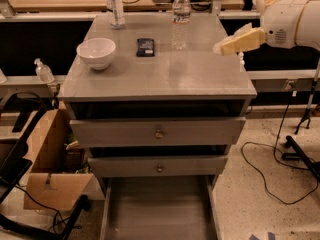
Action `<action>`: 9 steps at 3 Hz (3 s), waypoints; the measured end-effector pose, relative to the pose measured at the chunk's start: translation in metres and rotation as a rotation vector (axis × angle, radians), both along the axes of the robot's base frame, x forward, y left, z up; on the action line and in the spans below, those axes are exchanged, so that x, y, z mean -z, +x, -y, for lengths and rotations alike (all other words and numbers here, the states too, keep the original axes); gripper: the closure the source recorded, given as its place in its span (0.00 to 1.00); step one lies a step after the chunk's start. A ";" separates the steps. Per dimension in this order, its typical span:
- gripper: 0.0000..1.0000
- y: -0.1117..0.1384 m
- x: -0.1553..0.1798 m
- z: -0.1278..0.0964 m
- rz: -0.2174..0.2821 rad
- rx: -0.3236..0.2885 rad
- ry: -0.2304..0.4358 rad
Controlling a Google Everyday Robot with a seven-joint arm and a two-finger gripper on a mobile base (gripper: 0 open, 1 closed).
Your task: Place water bottle into bottom drawer
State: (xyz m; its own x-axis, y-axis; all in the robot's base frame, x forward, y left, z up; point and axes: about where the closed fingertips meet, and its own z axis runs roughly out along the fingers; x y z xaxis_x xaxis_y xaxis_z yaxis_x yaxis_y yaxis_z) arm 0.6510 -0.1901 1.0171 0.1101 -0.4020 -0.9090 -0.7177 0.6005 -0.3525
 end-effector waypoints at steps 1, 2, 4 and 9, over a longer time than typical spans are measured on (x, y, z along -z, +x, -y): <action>0.00 0.003 0.000 -0.003 -0.006 0.009 0.013; 0.00 0.044 -0.007 -0.005 -0.003 0.083 0.079; 0.00 0.181 -0.001 -0.031 -0.053 0.135 0.383; 0.50 0.263 0.092 -0.115 -0.223 0.163 0.281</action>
Offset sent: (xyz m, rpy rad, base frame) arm 0.1080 0.0047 0.0234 0.1901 -0.0188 -0.2159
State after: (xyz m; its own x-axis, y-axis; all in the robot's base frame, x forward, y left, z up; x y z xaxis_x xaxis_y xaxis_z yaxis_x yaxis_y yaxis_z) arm 0.9140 -0.0755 0.9252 -0.1478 -0.1296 -0.9805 -0.6451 0.7641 -0.0037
